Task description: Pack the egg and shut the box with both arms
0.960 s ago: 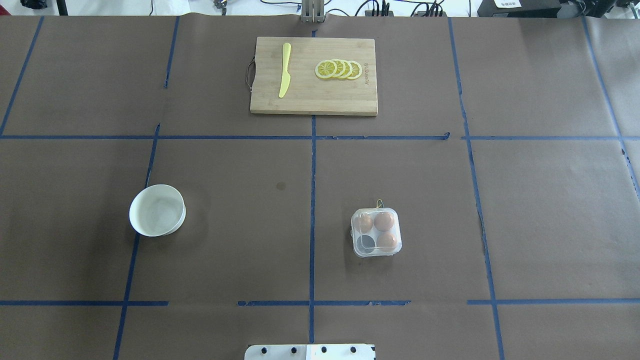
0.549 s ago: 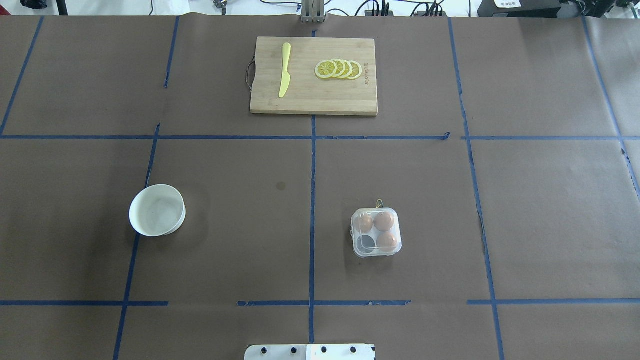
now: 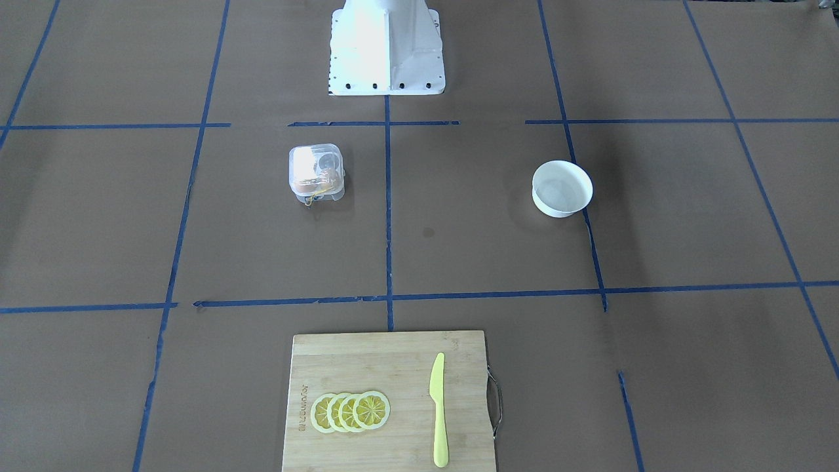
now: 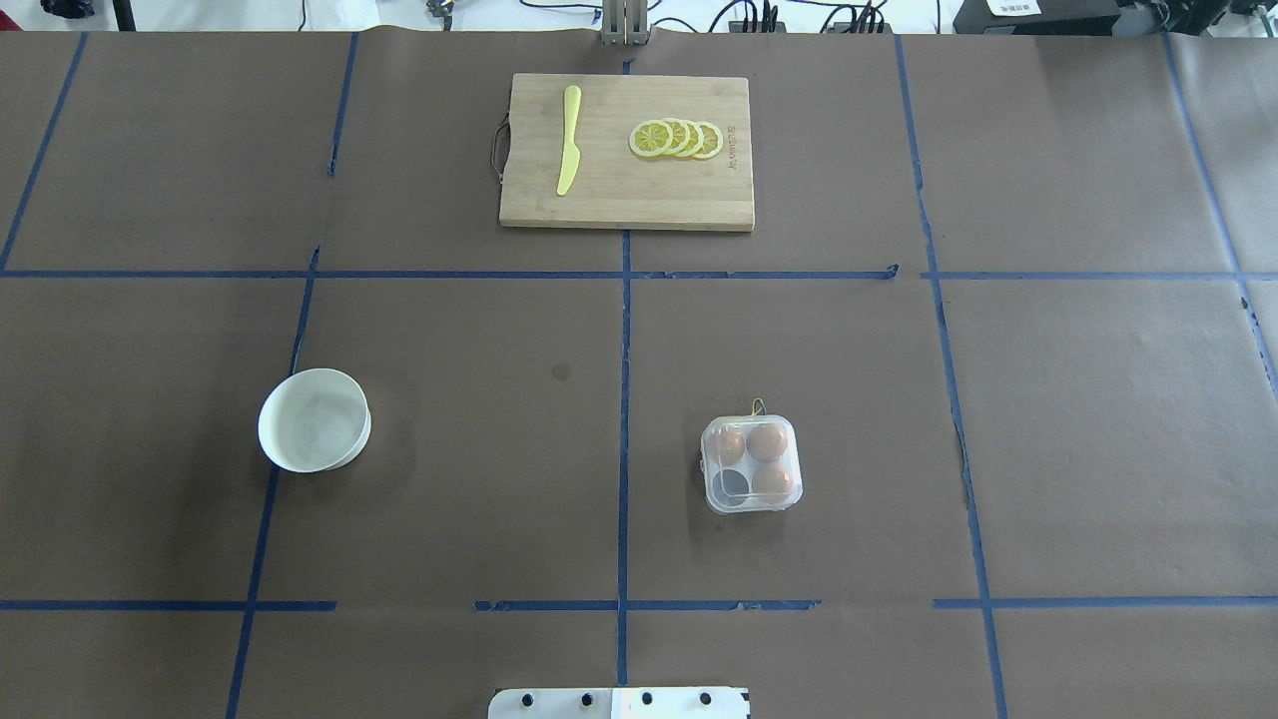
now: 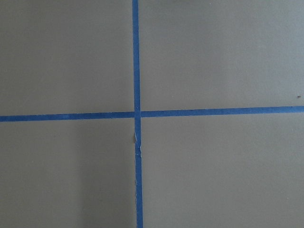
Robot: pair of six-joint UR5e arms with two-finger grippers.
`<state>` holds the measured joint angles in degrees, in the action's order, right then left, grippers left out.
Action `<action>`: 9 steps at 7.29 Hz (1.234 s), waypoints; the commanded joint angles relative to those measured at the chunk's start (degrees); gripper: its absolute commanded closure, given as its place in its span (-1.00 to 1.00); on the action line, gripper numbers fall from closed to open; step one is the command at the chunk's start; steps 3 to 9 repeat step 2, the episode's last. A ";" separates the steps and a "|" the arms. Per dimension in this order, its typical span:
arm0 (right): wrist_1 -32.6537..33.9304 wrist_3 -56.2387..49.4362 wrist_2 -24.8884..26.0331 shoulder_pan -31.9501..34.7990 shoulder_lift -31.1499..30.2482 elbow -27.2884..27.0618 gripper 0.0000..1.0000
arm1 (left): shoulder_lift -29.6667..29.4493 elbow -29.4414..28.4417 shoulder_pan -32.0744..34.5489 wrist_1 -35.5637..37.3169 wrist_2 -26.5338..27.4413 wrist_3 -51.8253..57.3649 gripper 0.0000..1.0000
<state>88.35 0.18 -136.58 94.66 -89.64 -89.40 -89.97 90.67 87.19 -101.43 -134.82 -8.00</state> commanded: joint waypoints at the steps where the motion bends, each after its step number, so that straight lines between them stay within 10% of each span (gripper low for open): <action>1: -0.02 0.00 -0.09 0.09 -0.01 0.02 -1.00 | -0.03 -0.14 0.00 0.00 0.00 0.00 -1.00; 9: -0.02 0.00 -0.09 0.00 -0.09 0.02 -1.00 | -0.03 -0.14 0.00 0.00 0.00 0.00 -1.00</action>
